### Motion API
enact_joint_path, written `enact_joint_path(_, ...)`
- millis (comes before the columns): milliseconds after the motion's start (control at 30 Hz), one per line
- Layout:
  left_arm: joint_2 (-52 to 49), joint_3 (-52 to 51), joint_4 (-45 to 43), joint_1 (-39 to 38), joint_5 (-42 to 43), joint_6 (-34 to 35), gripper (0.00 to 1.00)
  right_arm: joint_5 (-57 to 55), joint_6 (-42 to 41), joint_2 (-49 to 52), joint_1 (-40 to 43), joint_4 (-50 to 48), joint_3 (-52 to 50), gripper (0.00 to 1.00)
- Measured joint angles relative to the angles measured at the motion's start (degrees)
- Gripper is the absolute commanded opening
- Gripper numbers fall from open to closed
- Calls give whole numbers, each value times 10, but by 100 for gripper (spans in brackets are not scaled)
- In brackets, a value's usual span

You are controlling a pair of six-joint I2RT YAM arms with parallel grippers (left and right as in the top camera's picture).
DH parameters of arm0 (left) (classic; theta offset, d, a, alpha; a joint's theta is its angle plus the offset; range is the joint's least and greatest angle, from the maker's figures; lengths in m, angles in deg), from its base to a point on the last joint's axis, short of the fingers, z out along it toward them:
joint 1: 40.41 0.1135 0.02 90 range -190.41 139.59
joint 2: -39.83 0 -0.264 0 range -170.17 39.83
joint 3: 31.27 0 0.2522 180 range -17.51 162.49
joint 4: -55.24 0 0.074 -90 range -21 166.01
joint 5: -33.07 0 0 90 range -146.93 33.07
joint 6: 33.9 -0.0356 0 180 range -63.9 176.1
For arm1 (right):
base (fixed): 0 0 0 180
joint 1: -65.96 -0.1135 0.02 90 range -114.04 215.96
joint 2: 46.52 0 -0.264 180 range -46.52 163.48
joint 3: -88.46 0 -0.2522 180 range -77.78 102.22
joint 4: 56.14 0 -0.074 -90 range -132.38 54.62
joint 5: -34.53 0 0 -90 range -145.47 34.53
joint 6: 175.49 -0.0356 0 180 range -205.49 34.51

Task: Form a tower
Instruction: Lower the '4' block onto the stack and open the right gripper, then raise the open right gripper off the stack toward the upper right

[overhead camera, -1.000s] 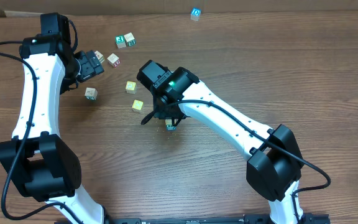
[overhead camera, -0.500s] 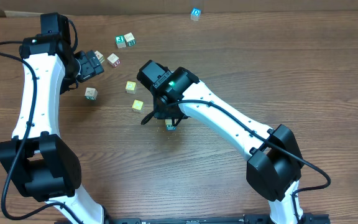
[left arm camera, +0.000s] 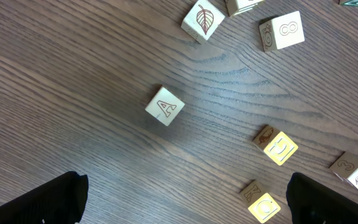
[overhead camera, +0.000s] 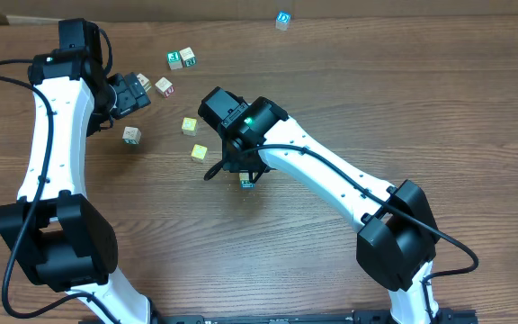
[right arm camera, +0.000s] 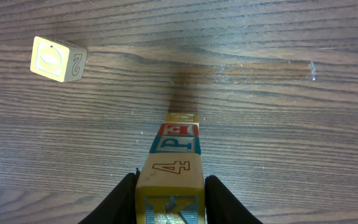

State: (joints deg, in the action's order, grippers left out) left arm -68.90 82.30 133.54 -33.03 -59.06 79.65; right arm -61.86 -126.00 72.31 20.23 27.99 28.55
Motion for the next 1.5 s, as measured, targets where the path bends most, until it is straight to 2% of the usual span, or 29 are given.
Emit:
enact_joint_path(267,0,0,0,0,0,0,99,0,-3,0,0,0,0,32)
enact_joint_path(467,0,0,0,0,0,0,99,0,-10,0,0,0,0,49)
enact_joint_path(667,0,0,0,0,0,0,100,0,-14,0,0,1,0,59)
enact_joint_path(767,0,0,0,0,0,0,99,0,-13,0,0,0,0,68)
enact_joint_path(900,0,0,0,0,0,0,100,1,-12,0,5,-2,0,73)
enact_joint_path(1167,0,0,0,0,0,0,100,2,1,0,66,-22,0,79)
enact_joint_path(1233,0,0,0,0,0,0,100,1,0,0,88,-28,1,86)
enact_joint_path(1300,0,0,0,0,0,0,100,1,2,0,110,-34,1,100)
enact_joint_path(1500,0,0,0,0,0,0,99,-16,47,0,178,-31,1,100)
